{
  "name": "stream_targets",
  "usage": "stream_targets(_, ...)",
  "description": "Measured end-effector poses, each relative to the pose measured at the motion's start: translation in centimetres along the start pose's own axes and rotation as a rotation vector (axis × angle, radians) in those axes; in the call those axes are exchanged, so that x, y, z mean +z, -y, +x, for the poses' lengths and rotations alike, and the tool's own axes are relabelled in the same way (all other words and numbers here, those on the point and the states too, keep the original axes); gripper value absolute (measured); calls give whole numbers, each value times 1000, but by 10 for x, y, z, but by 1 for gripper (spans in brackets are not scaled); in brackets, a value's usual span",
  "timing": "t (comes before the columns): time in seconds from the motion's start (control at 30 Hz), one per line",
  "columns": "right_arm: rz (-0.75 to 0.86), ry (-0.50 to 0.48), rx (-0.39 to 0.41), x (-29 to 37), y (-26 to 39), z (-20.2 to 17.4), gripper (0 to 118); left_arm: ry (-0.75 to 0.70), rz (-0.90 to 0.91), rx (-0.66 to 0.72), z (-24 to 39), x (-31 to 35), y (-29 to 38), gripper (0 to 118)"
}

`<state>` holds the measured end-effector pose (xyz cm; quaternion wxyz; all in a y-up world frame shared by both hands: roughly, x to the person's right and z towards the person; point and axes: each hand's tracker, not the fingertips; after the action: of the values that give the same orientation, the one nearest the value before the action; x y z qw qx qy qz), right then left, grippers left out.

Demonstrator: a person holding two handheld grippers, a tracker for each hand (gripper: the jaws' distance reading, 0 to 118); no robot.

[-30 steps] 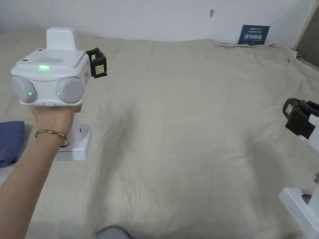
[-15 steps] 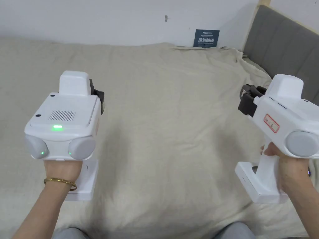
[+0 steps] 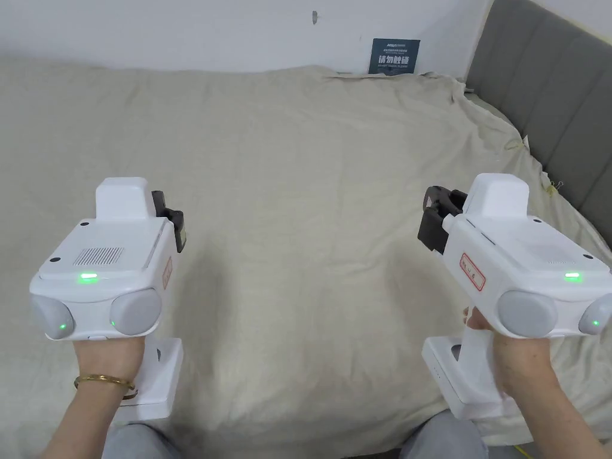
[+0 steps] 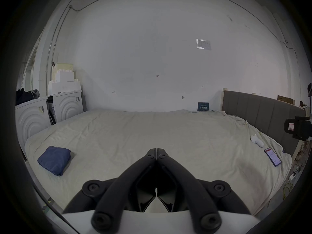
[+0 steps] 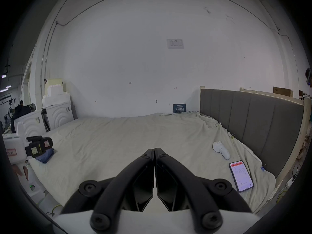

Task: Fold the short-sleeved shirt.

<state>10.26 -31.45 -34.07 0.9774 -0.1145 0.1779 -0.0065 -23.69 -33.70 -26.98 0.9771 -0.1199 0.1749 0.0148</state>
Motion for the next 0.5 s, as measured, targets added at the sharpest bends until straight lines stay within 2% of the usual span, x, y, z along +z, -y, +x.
stream_targets(0.5,-45,-10,6,-8,22,3,0,-1,-17,-23,3,-6,9,0)
